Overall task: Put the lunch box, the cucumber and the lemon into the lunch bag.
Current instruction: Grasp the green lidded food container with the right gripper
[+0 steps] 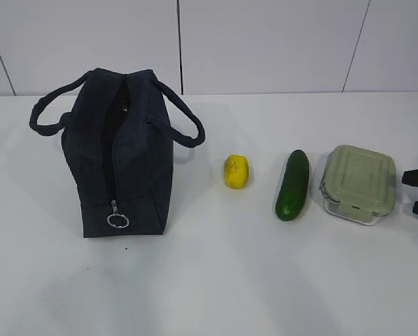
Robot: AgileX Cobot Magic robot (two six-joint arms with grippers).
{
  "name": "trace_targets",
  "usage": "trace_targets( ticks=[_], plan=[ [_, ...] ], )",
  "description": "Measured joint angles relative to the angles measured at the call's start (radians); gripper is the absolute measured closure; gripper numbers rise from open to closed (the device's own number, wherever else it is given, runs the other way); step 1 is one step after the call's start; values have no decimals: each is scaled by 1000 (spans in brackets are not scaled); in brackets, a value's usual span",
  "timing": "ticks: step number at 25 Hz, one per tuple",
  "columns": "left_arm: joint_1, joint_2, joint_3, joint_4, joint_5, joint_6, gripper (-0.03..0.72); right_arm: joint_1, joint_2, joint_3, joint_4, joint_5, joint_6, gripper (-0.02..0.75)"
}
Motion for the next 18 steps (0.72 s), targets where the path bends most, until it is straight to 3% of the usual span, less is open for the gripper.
trace_targets(
  ticks=[6,18],
  plan=[
    [0,0,0,0,0,0,449,51,2,-29,18,2,-26,88],
    [0,0,0,0,0,0,449,68,83,-45,63,0,-51,88]
  ],
)
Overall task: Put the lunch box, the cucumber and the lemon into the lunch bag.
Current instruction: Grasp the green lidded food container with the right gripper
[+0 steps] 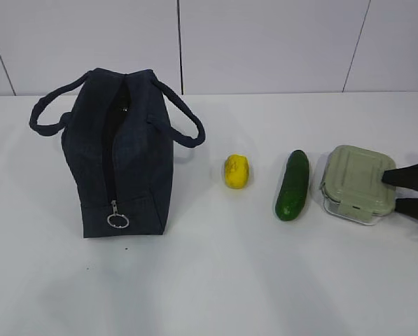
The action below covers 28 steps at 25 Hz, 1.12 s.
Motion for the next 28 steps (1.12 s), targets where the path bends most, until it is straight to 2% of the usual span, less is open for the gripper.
trace_targets(
  ticks=[9,28],
  plan=[
    [0,0,0,0,0,0,449,48,5,-36,30,0,-39,88],
    [0,0,0,0,0,0,449,55,28,-58,25,0,-20,88]
  ],
)
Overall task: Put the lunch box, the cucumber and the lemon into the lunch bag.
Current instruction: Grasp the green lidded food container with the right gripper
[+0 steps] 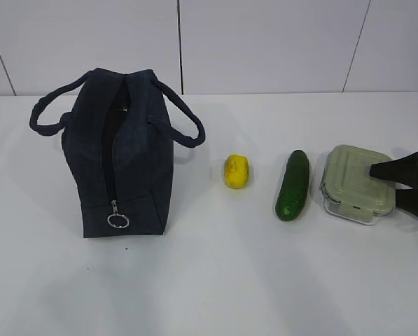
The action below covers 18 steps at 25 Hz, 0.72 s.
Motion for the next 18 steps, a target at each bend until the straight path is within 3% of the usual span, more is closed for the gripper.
trace_targets(
  ticks=[18],
  plan=[
    [0,0,0,0,0,0,449,0,24,-11,-4,0,13,108]
  ],
)
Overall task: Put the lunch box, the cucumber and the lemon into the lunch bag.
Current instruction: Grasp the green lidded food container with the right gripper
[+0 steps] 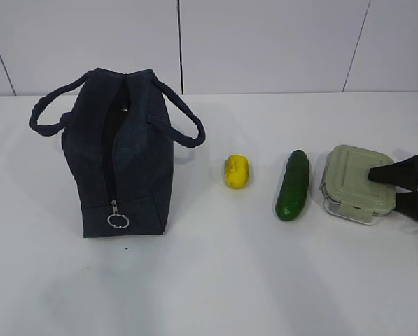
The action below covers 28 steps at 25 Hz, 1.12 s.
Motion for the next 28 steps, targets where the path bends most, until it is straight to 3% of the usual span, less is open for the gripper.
trace_targets(
  ticks=[13,23,28],
  plan=[
    [0,0,0,0,0,0,449,0,2,-1,-24,11,10,223],
    [0,0,0,0,0,0,449,0,2,-2,-37,15,12,247],
    [0,0,0,0,0,0,449,0,2,-5,-40,25,14,311]
  ],
)
